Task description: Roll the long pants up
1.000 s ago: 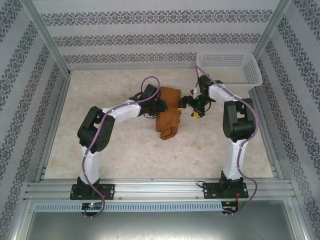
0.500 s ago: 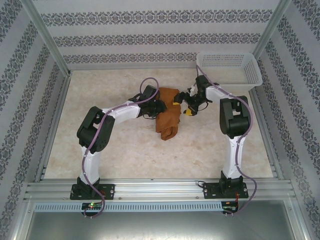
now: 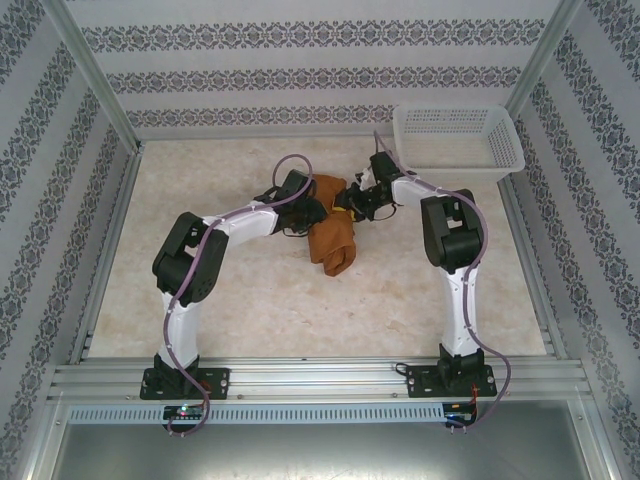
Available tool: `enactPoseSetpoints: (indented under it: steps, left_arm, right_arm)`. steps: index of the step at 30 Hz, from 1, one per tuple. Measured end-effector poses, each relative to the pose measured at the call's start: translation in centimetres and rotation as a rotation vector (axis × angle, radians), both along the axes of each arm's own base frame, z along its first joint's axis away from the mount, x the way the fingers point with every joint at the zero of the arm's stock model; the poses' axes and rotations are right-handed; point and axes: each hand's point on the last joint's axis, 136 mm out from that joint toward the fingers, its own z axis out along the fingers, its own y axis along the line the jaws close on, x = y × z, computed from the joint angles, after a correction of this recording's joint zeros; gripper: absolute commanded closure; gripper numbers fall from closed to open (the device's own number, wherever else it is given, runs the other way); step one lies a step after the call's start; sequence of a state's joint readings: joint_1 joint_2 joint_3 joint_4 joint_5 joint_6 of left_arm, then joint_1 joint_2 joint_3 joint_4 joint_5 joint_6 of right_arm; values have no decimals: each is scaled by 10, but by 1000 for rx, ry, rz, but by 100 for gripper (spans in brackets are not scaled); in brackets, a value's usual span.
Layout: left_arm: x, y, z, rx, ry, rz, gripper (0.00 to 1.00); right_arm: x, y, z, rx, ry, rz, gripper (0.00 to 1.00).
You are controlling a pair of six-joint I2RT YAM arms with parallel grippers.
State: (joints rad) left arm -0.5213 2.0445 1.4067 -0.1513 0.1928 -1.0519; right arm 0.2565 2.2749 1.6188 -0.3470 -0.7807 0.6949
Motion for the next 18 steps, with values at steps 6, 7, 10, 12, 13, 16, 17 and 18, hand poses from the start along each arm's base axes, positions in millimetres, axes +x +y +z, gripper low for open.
enactPoseSetpoints:
  steps: [6,7,10,12,13,16,17,18]
  left_arm:
    - [3,6,1,22,1,18,69]
    - [3,6,2,30,5,16,49]
    - [0,7,3,62,28,-7,0]
    - [-2,5,6,84,46,-29,0]
    - [-5,9,7,110,67,-28,0]
    - [-1,15,24,143,86,-48,0]
    - [1,15,32,147,83,-56,0]
    - [4,16,41,151,78,-62,0]
  right_arm:
    - [5,4,3,-5,-23,-10,100]
    - [5,5,3,-4,-24,-10,100]
    - [4,10,6,8,-31,4,100]
    - [0,18,11,16,-40,22,100]
    - [0,19,14,14,-46,23,100]
    - [1,17,27,25,-56,13,100]
    - [3,16,34,30,-66,7,100]
    - [4,15,41,36,-77,4,100]
